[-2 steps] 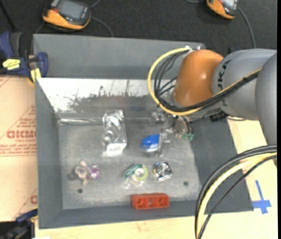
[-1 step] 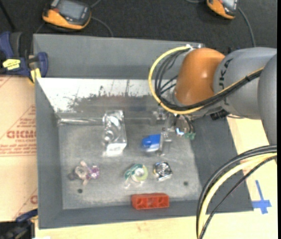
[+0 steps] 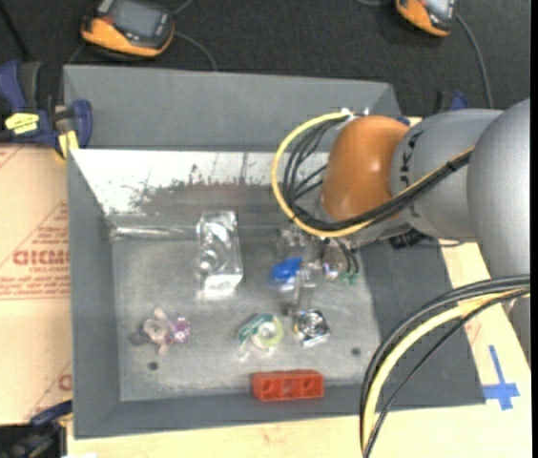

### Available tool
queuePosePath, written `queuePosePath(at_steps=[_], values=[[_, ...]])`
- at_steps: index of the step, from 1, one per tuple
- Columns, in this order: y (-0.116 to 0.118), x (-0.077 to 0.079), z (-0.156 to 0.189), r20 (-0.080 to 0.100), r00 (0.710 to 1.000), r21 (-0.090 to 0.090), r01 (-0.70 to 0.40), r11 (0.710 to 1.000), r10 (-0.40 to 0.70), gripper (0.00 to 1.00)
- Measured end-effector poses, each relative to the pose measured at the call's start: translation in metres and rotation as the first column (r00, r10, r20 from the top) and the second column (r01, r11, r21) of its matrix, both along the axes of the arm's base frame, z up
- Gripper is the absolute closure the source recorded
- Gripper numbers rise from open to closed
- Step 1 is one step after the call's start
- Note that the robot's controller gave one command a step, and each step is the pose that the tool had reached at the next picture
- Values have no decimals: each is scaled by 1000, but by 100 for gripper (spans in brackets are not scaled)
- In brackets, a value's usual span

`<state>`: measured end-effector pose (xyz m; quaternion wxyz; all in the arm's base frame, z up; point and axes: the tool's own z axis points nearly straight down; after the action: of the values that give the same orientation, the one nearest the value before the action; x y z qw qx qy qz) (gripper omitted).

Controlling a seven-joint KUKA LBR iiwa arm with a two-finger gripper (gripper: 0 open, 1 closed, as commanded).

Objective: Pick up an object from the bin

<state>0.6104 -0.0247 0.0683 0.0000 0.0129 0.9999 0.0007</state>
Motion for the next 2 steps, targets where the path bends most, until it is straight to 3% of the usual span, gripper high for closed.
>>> queuePosePath(at_steps=[1, 2], values=[[-1, 1, 1, 3, 1000, 0, 0, 1000, 0, 0], [-1, 1, 1, 4, 1000, -1, -1, 1000, 1, 100]])
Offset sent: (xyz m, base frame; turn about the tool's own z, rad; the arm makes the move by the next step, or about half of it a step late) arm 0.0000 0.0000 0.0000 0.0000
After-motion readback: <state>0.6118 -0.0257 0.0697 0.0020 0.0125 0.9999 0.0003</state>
